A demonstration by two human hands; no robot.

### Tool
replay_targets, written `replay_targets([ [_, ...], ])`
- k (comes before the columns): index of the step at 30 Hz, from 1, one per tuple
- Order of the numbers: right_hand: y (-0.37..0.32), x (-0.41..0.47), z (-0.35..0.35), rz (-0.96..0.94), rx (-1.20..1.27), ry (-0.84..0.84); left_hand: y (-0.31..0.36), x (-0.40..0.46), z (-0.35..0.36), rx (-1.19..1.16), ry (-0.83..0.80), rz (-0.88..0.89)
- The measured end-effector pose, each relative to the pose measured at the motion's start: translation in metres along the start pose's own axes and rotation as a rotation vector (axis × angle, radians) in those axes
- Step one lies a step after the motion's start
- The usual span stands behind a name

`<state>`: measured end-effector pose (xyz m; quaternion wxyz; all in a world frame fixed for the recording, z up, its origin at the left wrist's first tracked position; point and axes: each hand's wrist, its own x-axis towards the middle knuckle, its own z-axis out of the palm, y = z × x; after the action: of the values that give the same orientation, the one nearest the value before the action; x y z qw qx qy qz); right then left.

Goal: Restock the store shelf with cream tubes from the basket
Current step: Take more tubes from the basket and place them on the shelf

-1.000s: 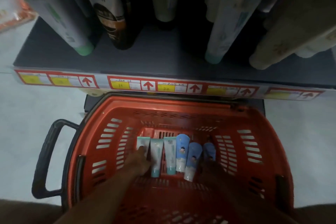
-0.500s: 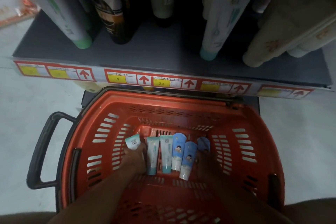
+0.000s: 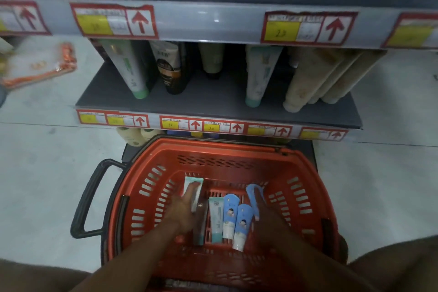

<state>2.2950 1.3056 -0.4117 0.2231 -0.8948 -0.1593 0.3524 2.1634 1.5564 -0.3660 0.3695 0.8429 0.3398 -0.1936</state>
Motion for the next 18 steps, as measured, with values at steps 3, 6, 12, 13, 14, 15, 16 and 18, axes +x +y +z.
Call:
replay_targets([
  [3, 0.023, 0.016, 0.005, 0.018, -0.010, -0.035, 0.011, -0.012, -0.006, -0.147, 0.089, 0.023],
  [6, -0.014, -0.017, -0.030, 0.033, 0.045, 0.024, 0.029, -0.027, -0.014, -0.178, 0.169, 0.005],
  [12, -0.058, -0.067, -0.079, -0.026, 0.144, 0.191, 0.065, -0.059, -0.034, -0.236, 0.291, 0.141],
  [13, -0.061, -0.071, -0.086, -0.050, 0.164, 0.210, 0.072, -0.065, -0.038, -0.238, 0.311, 0.172],
  [14, -0.065, -0.077, -0.094, -0.074, 0.172, 0.233, 0.079, -0.070, -0.041, -0.246, 0.332, 0.201],
  [15, -0.070, -0.083, -0.104, -0.100, 0.168, 0.263, 0.086, -0.074, -0.045, -0.258, 0.346, 0.227],
  [16, -0.075, -0.089, -0.113, -0.120, 0.176, 0.288, 0.095, -0.080, -0.049, -0.271, 0.359, 0.249],
  [18, -0.082, -0.099, -0.131, -0.189, 0.212, 0.345, 0.115, -0.093, -0.058, -0.285, 0.393, 0.292],
])
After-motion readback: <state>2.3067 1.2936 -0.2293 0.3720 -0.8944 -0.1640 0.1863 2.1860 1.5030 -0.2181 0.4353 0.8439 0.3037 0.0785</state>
